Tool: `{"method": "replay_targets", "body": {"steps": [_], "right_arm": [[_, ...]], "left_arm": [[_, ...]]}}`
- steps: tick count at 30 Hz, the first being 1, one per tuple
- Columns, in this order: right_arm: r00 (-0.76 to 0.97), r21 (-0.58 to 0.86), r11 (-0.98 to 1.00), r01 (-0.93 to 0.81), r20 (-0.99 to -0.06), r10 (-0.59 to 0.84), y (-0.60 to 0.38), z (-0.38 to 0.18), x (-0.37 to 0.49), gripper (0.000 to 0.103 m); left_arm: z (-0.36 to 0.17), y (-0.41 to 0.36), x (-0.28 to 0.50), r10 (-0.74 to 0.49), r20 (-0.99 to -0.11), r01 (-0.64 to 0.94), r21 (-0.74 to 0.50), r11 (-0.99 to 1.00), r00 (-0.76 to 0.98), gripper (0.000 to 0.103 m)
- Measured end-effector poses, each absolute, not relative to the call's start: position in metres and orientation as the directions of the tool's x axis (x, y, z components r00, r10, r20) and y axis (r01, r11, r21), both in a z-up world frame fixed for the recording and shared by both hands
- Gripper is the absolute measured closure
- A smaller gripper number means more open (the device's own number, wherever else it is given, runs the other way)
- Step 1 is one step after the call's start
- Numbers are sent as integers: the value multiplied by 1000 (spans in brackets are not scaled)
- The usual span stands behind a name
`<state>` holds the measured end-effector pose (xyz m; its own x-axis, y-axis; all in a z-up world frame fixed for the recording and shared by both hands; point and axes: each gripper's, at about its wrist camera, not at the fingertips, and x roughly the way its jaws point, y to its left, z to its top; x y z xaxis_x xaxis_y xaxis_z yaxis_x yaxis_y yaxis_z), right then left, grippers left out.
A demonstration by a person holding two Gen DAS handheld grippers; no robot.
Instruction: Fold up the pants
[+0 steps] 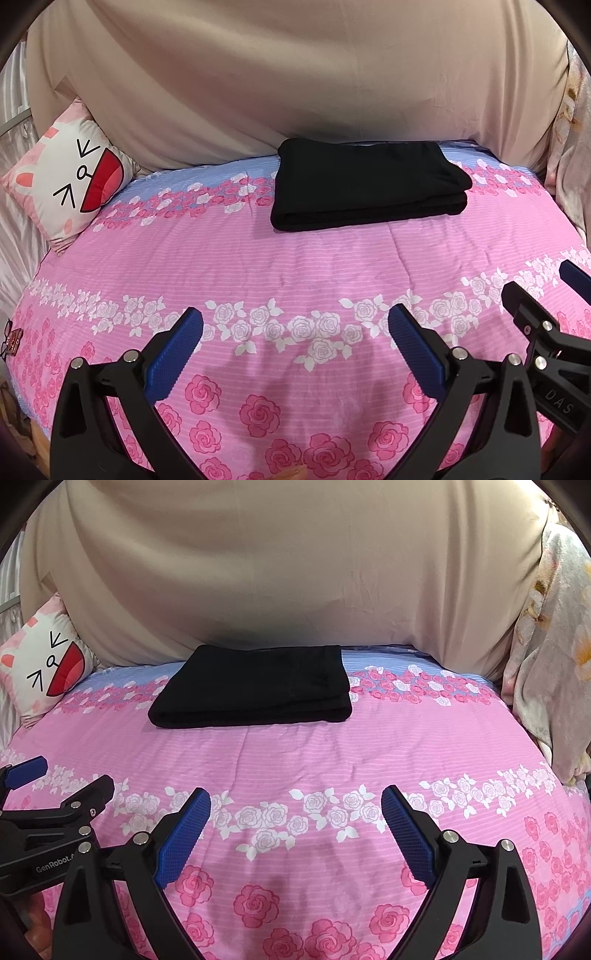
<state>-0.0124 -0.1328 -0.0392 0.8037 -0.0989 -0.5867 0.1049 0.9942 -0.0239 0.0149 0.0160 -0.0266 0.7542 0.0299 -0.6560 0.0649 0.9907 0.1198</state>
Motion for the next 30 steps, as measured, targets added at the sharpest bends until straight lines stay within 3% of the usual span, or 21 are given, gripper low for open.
{"method": "replay_targets", "body": {"steps": [30], "right_arm": [[800, -20, 994, 104, -592, -96, -132, -40, -13, 12]], "left_arm": [[-29, 15, 13, 26, -659, 75, 124, 989, 752, 5]]}}
